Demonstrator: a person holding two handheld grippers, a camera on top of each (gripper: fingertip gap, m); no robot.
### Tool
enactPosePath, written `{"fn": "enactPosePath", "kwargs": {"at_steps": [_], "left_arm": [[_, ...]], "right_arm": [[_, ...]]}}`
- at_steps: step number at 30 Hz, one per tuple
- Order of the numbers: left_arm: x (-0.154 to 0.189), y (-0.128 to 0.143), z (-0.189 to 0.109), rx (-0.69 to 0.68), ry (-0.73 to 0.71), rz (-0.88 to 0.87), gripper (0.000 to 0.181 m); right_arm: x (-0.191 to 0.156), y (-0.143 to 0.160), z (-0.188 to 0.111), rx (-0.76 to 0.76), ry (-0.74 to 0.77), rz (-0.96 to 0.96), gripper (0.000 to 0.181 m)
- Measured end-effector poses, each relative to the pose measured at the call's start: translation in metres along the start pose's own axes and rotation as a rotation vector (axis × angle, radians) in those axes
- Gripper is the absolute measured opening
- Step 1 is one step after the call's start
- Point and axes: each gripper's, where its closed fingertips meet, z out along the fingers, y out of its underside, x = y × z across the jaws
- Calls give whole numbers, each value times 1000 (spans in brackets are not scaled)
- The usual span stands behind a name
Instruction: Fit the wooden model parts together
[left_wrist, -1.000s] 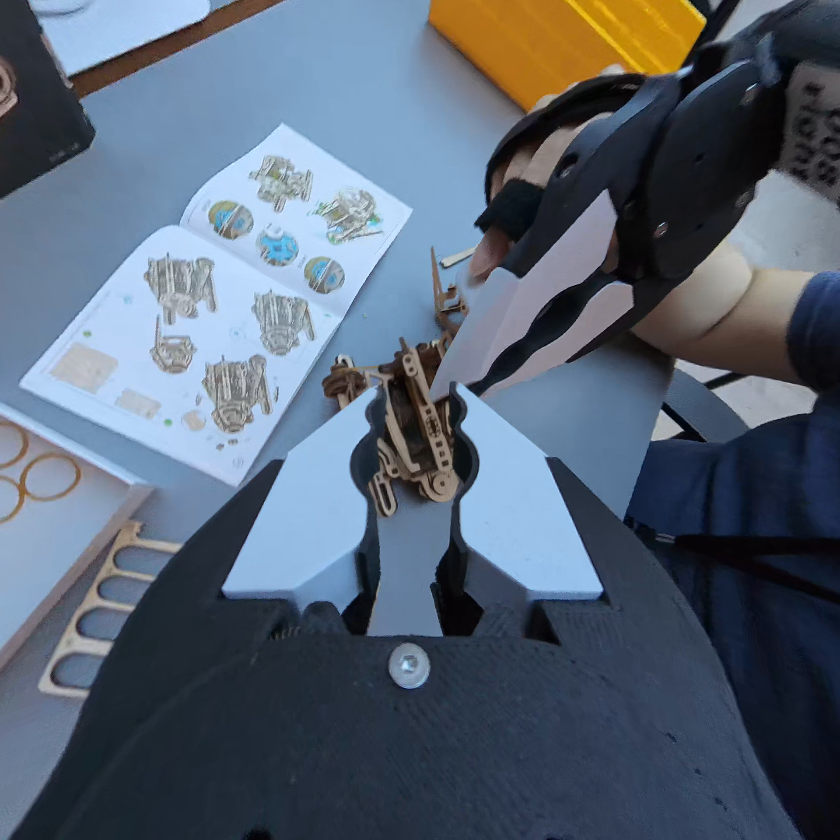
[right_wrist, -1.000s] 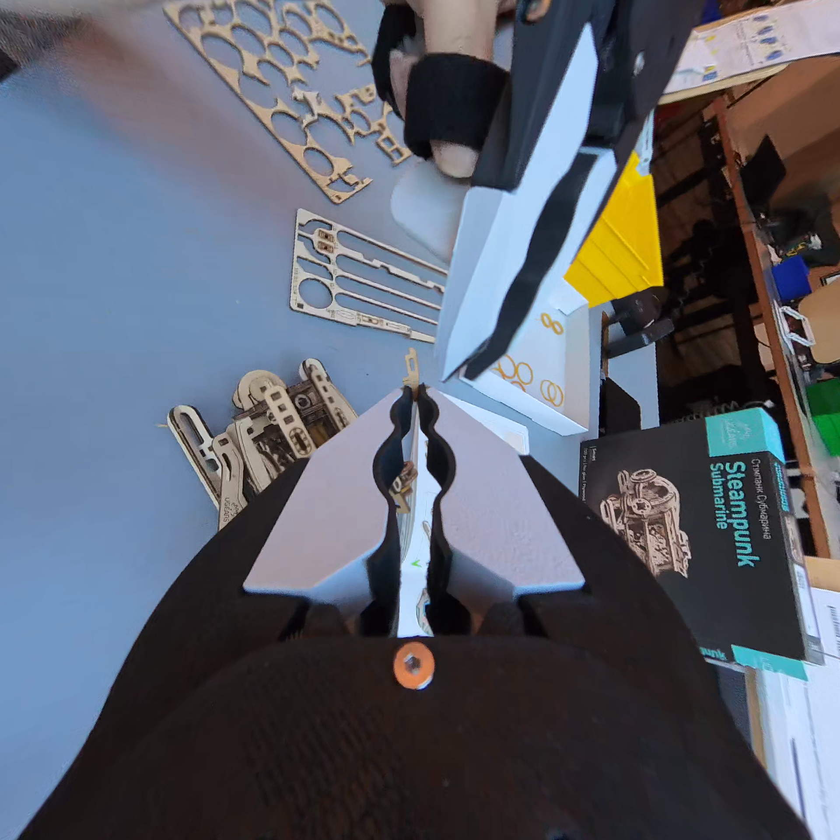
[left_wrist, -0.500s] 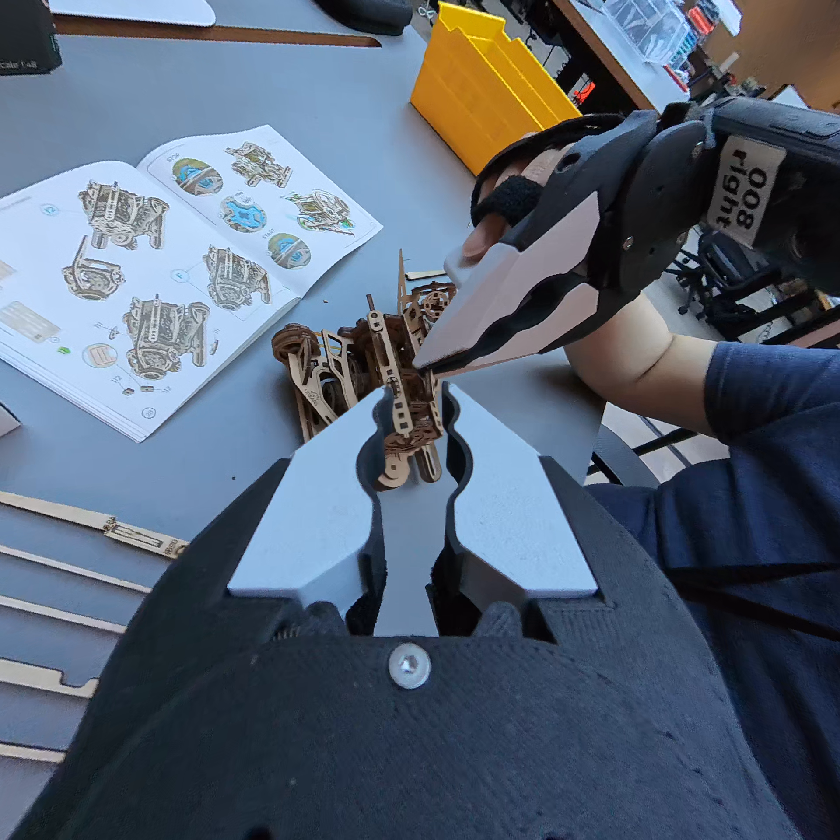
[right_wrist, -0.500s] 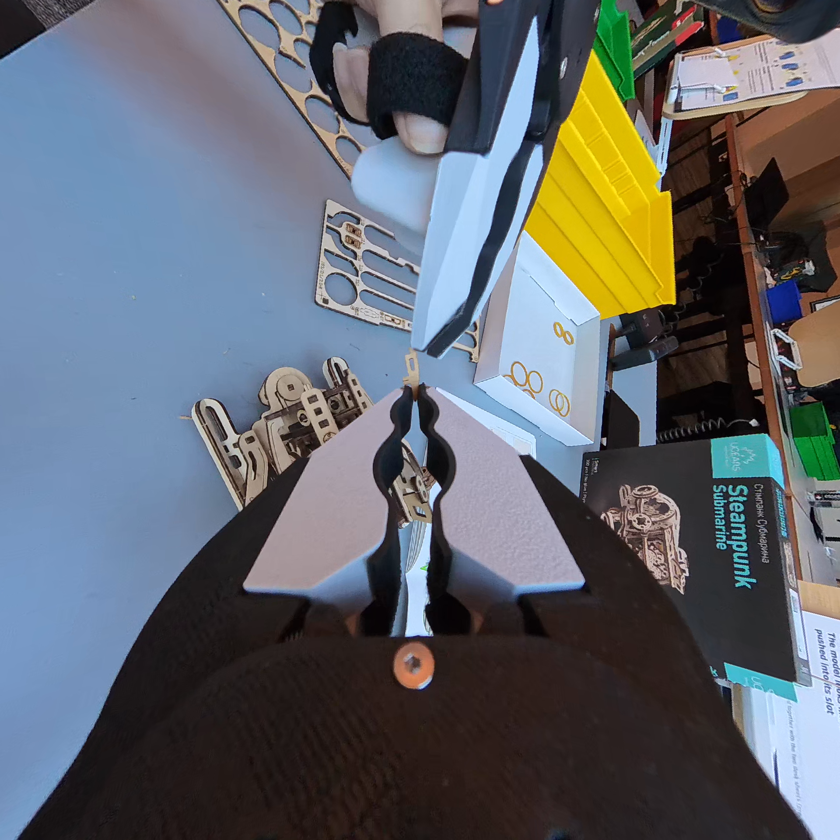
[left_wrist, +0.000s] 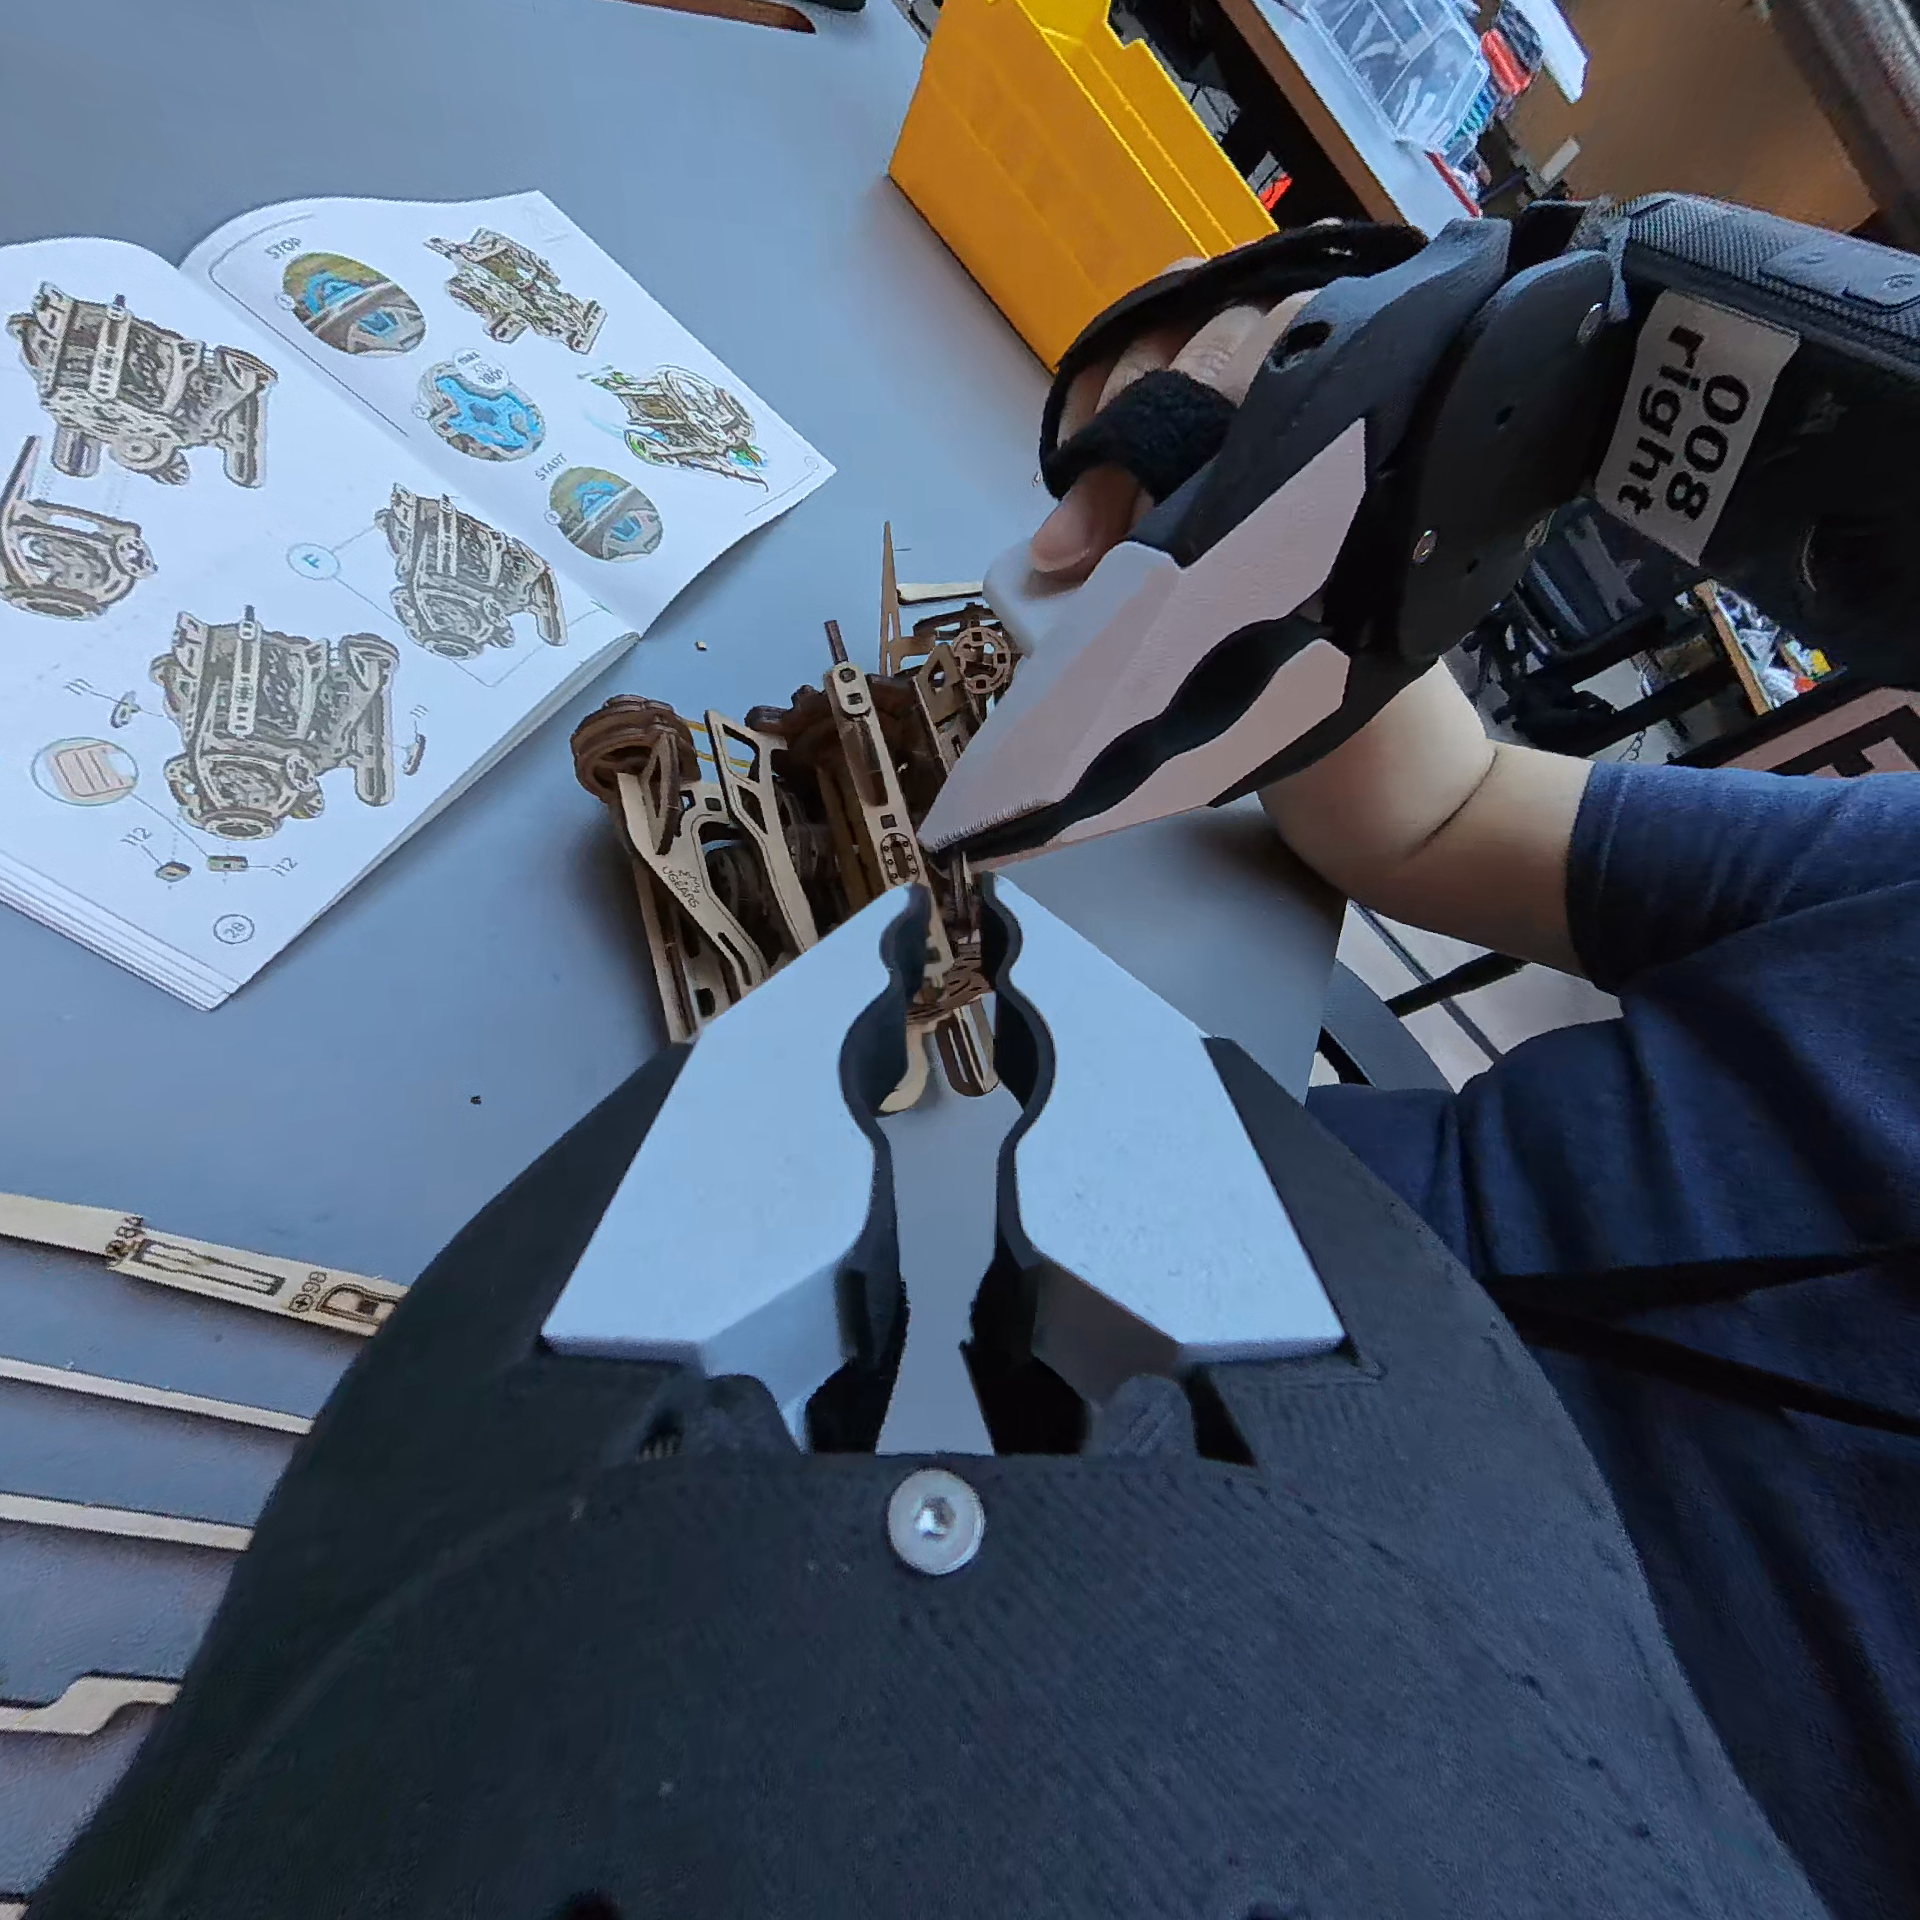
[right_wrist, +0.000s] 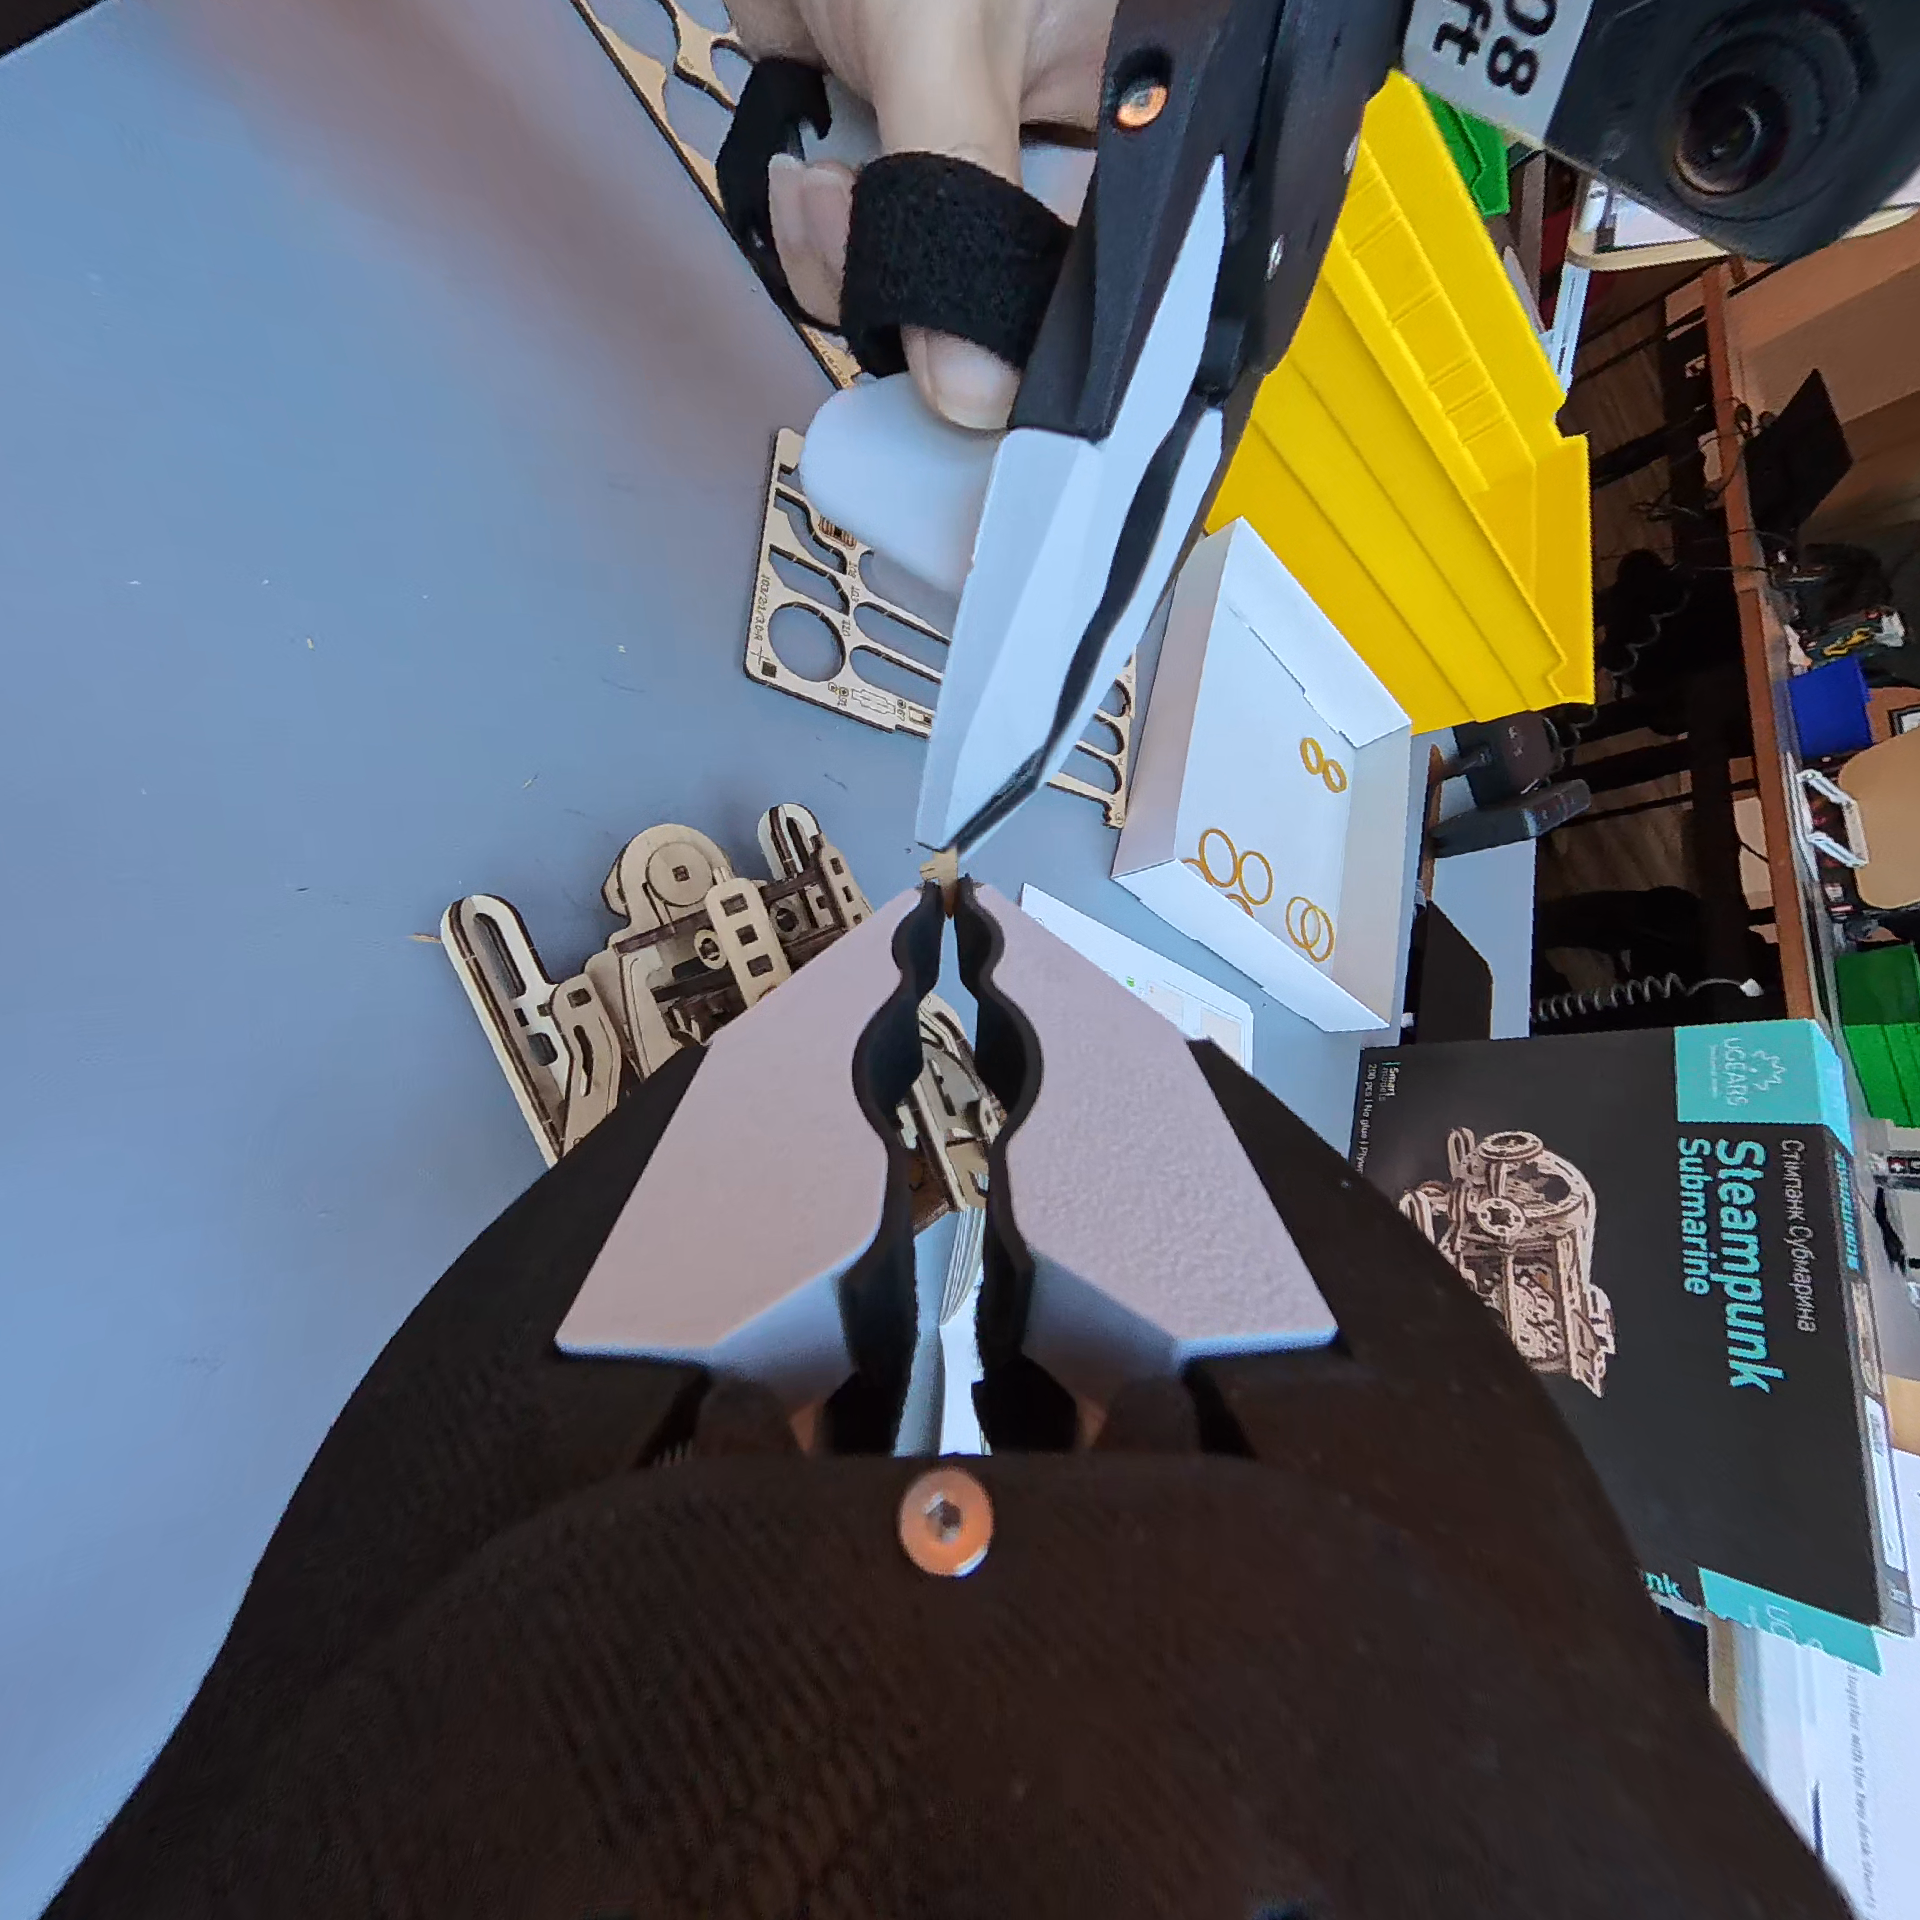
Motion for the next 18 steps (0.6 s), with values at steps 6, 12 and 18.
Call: {"fn": "enactPosePath", "kwargs": {"at_steps": [6,12,18], "left_arm": [[-2,1,5,27,16,-15,1],[-5,4,6,41,-61,30,0],[-4,5,4,84,-58,-40,0]], "right_arm": [[-4,3,3,-17,-15,-21,1],[-5,7,3,-46,-28,-1,3],[-2,8,-8,-38,-23,7,6]]}}
